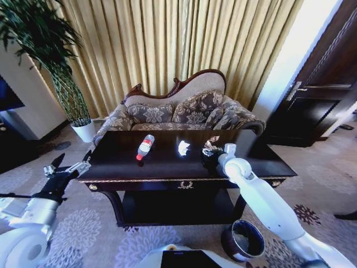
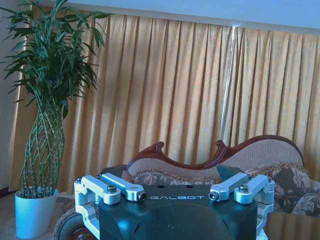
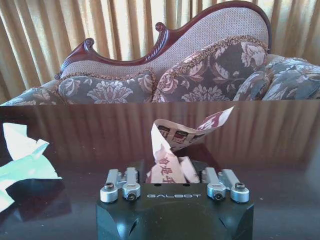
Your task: Move to the front of the table and place the trash on the table into the trash bin.
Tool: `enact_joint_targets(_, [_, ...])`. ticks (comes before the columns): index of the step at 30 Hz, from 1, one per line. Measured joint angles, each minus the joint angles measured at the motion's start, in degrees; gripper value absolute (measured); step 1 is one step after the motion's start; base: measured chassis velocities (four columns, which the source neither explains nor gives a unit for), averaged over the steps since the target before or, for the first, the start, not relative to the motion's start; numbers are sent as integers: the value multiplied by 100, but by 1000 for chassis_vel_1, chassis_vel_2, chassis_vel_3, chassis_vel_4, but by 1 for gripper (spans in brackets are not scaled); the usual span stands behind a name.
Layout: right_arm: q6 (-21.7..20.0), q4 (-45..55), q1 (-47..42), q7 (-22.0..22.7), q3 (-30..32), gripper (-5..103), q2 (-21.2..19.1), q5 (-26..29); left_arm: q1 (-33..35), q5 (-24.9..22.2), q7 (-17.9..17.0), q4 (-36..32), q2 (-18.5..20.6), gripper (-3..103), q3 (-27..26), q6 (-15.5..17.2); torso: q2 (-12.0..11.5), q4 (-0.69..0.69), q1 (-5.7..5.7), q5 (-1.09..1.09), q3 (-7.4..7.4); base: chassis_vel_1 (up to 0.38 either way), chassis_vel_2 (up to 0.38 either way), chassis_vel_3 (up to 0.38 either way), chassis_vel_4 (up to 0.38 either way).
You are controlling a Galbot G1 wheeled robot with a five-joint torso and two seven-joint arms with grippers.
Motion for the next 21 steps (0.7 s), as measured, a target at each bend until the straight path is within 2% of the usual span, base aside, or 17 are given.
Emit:
enact_joint_targets(3, [31,37,-60,0,51,37,-40,-18,18,0,-1,-15,-22,100,-3,-18,0,0,0,1,0,0,0,0,0])
enact_joint_targets(5, [35,49,-74,1,65,37,-49,-19,22,-1,-1,-18,-24,100,-7,-22,0,0,0,0,0,0,0,0,0])
enact_joint_targets(8, [48,95,-125,2,105,20,-94,-20,58,-2,-4,-46,-26,100,-46,-45,0,0,0,0,0,0,0,0,0])
enact_joint_targets(11, [52,109,-143,2,126,15,-115,-21,83,-5,-4,-56,-21,100,-74,-77,0,0,0,0,0,0,0,0,0])
enact_joint_targets(14, [60,135,-160,4,155,2,-141,-21,123,-12,-6,-62,-11,100,-109,-108,0,0,0,0,0,0,0,0,0])
enact_joint_targets(21, [134,231,-190,8,207,1,-196,-15,120,-16,-6,-62,3,100,-109,-115,1,1,0,1,0,0,0,0,0])
